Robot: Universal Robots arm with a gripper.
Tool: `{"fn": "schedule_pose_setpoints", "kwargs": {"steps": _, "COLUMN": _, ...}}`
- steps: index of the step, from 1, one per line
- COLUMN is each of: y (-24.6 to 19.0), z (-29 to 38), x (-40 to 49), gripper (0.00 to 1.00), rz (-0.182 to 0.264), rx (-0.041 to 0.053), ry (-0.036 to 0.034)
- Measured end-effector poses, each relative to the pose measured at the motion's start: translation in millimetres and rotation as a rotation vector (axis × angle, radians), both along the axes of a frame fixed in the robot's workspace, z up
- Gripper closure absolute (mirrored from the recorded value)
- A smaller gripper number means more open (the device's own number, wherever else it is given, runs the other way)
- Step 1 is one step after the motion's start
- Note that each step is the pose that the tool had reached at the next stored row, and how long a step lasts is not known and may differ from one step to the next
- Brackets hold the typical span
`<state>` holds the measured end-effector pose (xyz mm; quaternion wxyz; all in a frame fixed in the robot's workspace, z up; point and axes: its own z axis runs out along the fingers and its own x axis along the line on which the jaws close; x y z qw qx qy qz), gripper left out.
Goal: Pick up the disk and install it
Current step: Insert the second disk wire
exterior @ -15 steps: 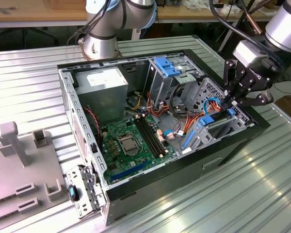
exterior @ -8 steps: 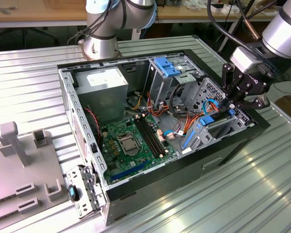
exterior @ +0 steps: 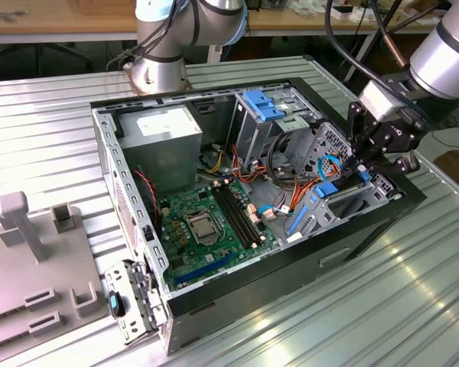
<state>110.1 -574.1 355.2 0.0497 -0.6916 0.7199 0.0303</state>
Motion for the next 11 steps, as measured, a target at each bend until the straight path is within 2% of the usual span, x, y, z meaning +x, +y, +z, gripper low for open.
{"fn": "schedule_pose_setpoints", "kwargs": {"steps": 2, "y": 0.0, "z": -4.7, "x": 1.1, "gripper": 0.84, "rz": -0.022, "rx": 0.0001, "ry": 0.0}}
{"fn": "schedule_pose_setpoints", "kwargs": {"steps": 5, "y": 0.0, "z": -5.7, "x": 1.3, "gripper": 0.84, "rz": -0.027, "rx": 0.0048, "ry": 0.0}}
{"fn": "schedule_pose_setpoints", "kwargs": {"steps": 8, "y": 0.0, "z": -6.3, "x": 1.4, "gripper": 0.84, "rz": 0.03, "rx": 0.0051, "ry": 0.0002}}
{"fn": "schedule_pose_setpoints", "kwargs": {"steps": 11, "y": 0.0, "z": -6.6, "x": 4.7, "gripper": 0.84, "rz": 0.034, "rx": 0.0051, "ry": 0.0003}}
